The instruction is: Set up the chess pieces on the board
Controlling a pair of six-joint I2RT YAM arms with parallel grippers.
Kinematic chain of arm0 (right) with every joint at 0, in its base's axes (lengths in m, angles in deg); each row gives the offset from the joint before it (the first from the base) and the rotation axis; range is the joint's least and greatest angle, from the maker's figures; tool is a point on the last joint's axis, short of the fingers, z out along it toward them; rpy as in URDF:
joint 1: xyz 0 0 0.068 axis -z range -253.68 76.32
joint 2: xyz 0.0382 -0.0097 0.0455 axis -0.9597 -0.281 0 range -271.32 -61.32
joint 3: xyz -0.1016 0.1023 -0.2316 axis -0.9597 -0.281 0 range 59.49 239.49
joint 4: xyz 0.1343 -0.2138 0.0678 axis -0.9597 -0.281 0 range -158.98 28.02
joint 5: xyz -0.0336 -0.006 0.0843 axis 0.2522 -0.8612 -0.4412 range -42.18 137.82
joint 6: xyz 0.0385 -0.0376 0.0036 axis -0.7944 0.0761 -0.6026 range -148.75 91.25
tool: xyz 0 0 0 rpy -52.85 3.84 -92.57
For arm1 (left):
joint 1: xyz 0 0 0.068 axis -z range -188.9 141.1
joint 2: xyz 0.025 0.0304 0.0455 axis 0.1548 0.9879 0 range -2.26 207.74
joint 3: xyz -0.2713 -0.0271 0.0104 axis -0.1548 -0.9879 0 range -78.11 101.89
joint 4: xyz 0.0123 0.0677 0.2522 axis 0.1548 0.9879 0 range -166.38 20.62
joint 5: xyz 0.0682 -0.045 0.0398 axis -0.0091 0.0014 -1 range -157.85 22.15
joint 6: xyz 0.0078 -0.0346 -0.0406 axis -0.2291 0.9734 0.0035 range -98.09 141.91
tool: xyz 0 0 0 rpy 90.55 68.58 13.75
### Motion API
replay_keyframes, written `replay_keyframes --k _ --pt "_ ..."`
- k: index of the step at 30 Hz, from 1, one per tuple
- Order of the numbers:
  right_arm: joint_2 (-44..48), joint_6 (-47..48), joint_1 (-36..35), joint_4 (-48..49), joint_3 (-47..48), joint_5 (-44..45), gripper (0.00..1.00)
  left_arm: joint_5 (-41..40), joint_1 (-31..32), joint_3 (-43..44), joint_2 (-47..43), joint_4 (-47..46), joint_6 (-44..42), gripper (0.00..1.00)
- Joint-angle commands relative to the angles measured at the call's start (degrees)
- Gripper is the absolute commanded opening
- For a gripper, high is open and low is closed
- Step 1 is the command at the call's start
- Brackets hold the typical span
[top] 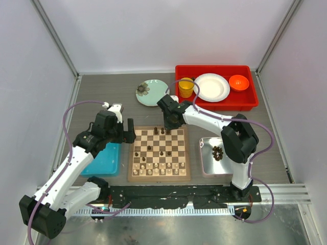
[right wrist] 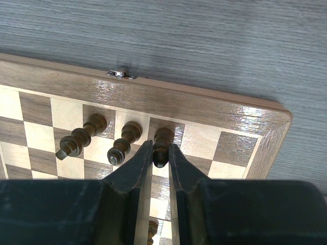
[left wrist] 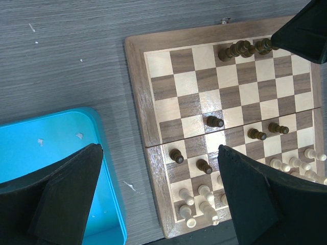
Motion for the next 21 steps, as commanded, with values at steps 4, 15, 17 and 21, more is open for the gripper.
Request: replay_keyframes --k 4,15,17,21 --pt "1.1 0.4 -0.6 -1.9 0.5 -0.2 0.08 0.7 0.2 0.0 -0.3 -1.4 -1.0 1.00" --pt "0.9 0.2 -0.6 -0.6 1.2 -1.5 0.31 0.7 0.1 0.0 -0.2 -1.4 -1.0 1.00" --pt "1.0 0.2 -0.6 -0.6 1.4 -1.4 0.33 0.7 0.2 0.0 -0.2 -1.5 -1.0 1.00" --pt "1.9 0.5 -0.6 -0.5 1.7 -0.9 0.38 0.7 0.1 0.0 0.0 -1.4 -1.0 1.00"
